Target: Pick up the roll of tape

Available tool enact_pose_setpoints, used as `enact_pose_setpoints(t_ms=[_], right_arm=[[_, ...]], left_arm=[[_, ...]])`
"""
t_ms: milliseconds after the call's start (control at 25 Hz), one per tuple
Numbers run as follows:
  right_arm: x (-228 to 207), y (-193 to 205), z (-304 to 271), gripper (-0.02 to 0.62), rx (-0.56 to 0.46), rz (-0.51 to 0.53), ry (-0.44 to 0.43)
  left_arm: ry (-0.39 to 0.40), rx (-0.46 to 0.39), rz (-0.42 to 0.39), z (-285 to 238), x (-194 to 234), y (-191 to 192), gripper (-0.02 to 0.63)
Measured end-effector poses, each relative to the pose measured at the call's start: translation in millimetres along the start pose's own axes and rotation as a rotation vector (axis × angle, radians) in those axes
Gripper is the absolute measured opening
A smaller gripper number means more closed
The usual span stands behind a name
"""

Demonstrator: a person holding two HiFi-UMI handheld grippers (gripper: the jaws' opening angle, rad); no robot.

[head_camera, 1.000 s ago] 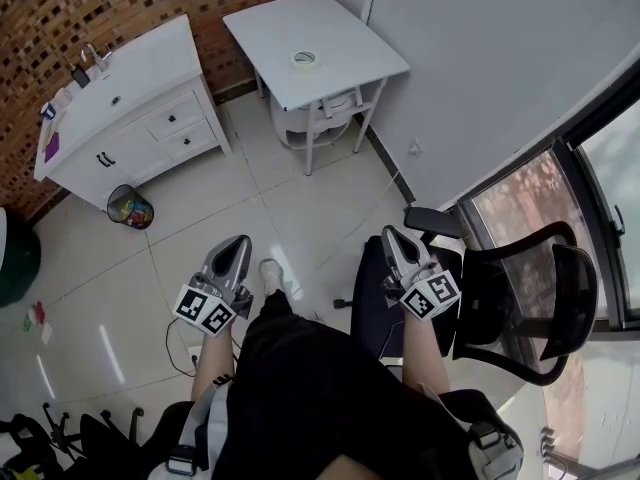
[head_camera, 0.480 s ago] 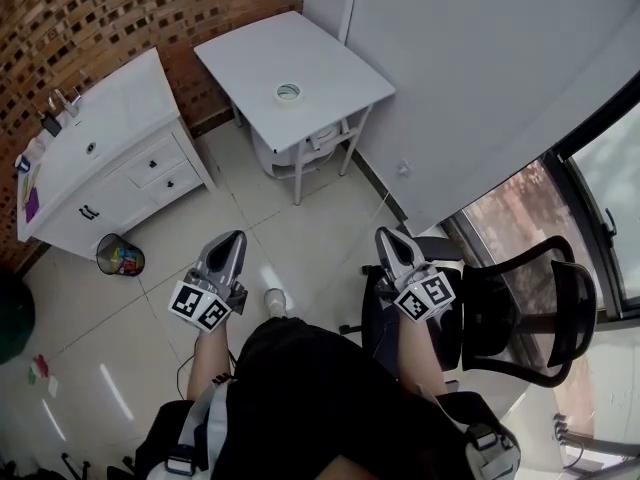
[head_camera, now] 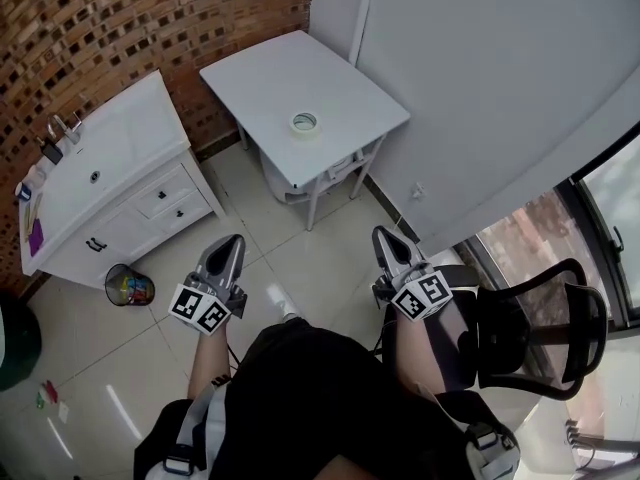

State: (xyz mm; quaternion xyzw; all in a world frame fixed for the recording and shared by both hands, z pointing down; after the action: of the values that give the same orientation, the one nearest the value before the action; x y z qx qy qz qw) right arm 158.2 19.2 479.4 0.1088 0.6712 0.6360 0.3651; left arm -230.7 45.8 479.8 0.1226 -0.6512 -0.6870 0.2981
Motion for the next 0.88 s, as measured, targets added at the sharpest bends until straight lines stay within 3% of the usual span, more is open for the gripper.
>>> enact_pose_setpoints(t_ms=[200, 360, 640, 880], right_arm=[[1, -1, -47, 0.005, -0.01, 0.0, -0.004], [-2, 6, -69, 0.005, 0.049, -0.003, -0.023], [-3, 21, -105, 0.005, 0.127, -0.022, -0.082], [-14, 21, -141, 0.005, 0.135, -0.029, -0.128]], left_arm=[[0.046, -0.008, -0.02, -29, 37, -16, 0.002], [0.054, -0.028, -0.025, -36, 44, -21, 0.002], [-0.062, 0.016, 0.036, -9, 68, 1, 0.002], [-0.112, 0.005, 0.019, -16, 88, -3, 0.002]])
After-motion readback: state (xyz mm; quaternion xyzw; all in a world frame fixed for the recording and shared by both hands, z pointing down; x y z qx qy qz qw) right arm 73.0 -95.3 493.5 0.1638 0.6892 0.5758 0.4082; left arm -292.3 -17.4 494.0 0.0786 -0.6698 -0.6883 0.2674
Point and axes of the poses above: the fingertips, and each gripper's own axes: z backward along the fingers, x to its left, y out of its underside, the point moved 9 cm from there along z, backward along the fingers, and after that the axes turned 5 degrees about -z, right-handed, at the moved point
